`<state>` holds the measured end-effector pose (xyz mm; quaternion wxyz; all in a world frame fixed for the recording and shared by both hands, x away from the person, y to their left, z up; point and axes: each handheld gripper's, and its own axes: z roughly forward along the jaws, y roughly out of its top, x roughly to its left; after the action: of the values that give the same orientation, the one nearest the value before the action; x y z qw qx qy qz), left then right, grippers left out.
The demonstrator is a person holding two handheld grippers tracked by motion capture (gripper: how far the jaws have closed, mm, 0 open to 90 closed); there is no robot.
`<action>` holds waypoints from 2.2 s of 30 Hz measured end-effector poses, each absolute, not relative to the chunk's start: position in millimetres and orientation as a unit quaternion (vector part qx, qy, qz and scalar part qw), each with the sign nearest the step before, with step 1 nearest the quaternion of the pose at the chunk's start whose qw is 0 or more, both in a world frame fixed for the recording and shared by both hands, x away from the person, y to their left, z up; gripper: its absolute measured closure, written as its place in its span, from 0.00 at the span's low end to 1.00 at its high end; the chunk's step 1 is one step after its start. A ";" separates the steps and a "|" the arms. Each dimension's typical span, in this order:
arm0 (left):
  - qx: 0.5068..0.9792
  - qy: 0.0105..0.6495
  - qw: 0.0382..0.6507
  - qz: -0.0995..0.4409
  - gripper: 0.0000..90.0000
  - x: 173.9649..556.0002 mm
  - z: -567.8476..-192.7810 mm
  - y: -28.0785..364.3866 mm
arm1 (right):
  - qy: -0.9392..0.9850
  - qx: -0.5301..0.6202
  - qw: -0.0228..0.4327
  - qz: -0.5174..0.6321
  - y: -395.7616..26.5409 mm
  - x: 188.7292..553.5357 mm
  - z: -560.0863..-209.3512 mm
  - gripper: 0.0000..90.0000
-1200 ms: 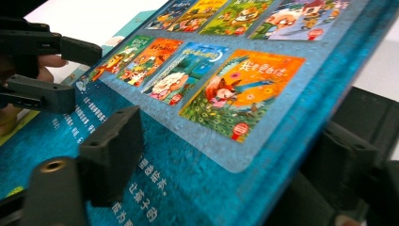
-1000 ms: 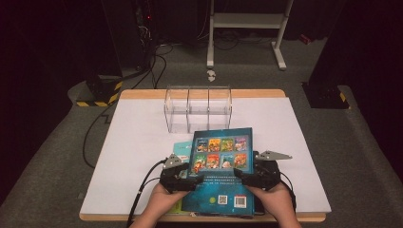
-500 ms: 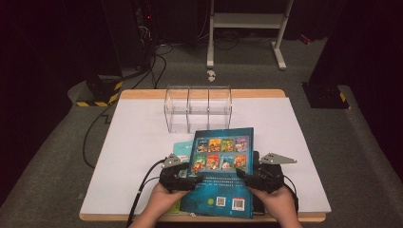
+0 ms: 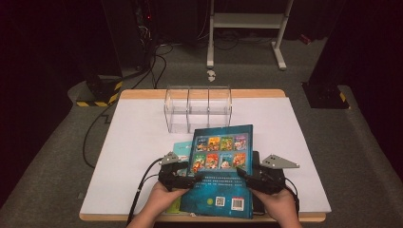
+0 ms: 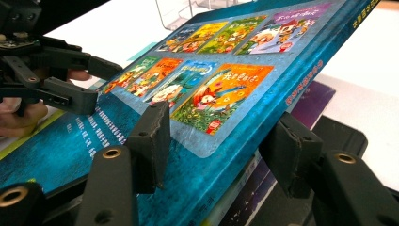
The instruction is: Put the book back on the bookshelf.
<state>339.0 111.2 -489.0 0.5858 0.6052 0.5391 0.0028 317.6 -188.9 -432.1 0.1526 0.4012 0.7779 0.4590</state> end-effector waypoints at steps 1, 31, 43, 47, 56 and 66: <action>0.602 0.541 0.587 -0.002 0.09 339.6 -488.7 111.4 | 0.777 0.399 0.156 0.461 -188.4 316.8 -431.4 0.49; 0.567 0.565 0.597 0.044 0.18 341.6 -469.0 148.3 | 0.789 0.374 0.153 0.462 -151.3 334.3 -418.9 0.49; 0.534 0.577 0.611 0.090 0.32 340.2 -454.3 185.4 | 0.793 0.361 0.172 0.460 -107.9 344.0 -405.0 0.52; 0.527 0.573 0.618 0.111 0.34 338.3 -448.4 187.2 | 0.784 0.360 0.184 0.471 -103.3 345.0 -398.5 0.54; 0.509 0.559 0.642 0.131 0.39 335.5 -441.8 188.0 | 0.771 0.357 0.202 0.488 -102.4 341.6 -388.5 0.58; 0.483 0.536 0.676 0.148 0.47 329.6 -433.0 182.8 | 0.751 0.351 0.228 0.511 -110.5 335.1 -376.5 0.61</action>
<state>329.6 182.8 -433.0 0.6761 0.4829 0.5364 0.1483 335.1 -110.5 -376.5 0.2276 0.3511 0.7508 0.5111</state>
